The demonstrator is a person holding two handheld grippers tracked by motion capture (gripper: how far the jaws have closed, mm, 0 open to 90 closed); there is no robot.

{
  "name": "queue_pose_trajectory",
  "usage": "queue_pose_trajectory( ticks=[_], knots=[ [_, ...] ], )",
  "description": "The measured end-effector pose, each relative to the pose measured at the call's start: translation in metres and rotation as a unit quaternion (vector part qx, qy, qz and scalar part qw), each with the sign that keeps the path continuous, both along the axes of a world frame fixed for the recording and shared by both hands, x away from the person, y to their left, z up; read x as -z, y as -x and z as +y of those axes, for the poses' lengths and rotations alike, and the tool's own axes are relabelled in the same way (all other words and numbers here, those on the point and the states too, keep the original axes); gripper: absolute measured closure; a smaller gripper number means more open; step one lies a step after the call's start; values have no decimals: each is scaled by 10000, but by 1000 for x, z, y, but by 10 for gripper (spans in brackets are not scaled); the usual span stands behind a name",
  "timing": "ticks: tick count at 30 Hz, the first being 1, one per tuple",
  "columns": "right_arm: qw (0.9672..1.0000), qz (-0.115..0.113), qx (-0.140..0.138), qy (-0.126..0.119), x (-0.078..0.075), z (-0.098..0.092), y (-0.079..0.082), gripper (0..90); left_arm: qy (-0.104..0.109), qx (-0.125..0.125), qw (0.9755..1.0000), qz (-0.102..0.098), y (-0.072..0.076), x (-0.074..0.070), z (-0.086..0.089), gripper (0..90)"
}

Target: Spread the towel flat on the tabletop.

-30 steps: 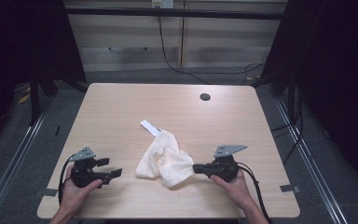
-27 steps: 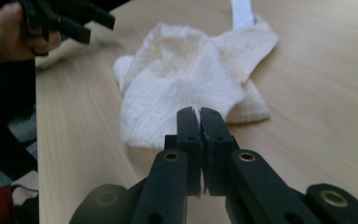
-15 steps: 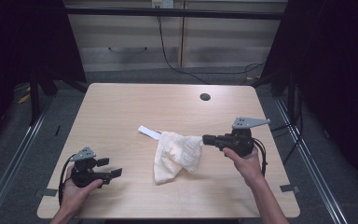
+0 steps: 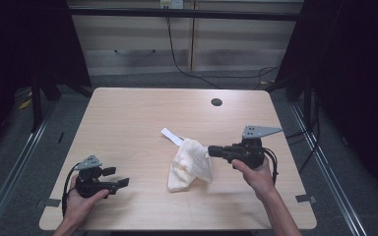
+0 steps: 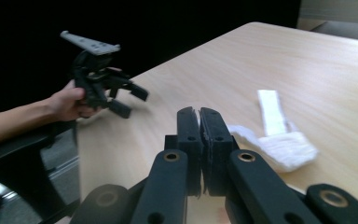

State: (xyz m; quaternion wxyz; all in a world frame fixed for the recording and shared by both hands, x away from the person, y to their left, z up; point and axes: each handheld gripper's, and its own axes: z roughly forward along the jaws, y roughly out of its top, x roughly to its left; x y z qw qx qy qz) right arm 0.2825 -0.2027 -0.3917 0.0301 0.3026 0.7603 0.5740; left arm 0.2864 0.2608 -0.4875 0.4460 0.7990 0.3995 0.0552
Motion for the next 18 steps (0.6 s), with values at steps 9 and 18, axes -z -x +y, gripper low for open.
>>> queue_pose_trajectory(
  ticks=[9,18],
  knots=[
    [9977,-508,7,-441,-75,-3,-25,882,3,8,10000,18,0,0,-2,214],
    [9958,-611,-73,-679,-94,2,-49,882,39,-27,10000,-16,0,-1,2,214]
  ],
)
